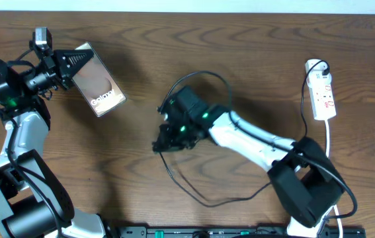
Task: Plug charger to phone and switch on socket
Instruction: 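Grasp the black cable's connector end with the right gripper and lift, then insert the cable connector into the phone's bottom port with the right gripper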
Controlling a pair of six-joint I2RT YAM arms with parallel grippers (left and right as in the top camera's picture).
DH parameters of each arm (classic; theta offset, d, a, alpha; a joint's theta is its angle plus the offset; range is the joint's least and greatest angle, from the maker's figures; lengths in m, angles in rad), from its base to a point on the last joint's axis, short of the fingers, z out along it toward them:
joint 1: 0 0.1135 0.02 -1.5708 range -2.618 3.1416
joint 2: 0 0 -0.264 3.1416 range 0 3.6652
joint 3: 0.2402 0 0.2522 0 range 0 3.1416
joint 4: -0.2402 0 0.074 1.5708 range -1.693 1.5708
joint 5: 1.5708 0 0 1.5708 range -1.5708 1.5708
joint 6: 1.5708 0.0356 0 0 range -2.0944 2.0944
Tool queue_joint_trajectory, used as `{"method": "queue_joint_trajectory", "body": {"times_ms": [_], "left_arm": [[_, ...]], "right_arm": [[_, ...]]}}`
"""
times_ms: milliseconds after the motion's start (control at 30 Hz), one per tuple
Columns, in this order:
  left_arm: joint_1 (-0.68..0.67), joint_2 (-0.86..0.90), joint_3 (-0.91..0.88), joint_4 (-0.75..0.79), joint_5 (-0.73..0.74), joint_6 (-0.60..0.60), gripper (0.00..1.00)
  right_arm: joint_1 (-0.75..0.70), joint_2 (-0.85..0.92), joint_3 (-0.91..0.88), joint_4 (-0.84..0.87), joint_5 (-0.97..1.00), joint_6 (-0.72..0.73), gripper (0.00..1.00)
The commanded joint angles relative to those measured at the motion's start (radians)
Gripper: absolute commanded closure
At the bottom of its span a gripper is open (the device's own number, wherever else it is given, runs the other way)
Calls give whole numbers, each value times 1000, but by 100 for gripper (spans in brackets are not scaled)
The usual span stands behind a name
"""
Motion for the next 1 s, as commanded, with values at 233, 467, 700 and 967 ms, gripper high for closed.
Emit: {"method": "queue_joint_trajectory", "body": {"times_ms": [233, 467, 700, 967], "left_arm": [[-10, -18, 26, 9, 12, -81, 92], [-44, -18, 26, 9, -40, -84, 92], [-91, -18, 26, 21, -151, -82, 93], [-116, -18, 26, 79, -198, -74, 93]], "right_arm": [[-141, -1, 13, 524, -734, -66, 99], [-143, -1, 13, 748, -740, 55, 99], [-145, -1, 13, 797, -694, 126, 99], [-145, -1, 13, 962, -594, 320, 99]]}}
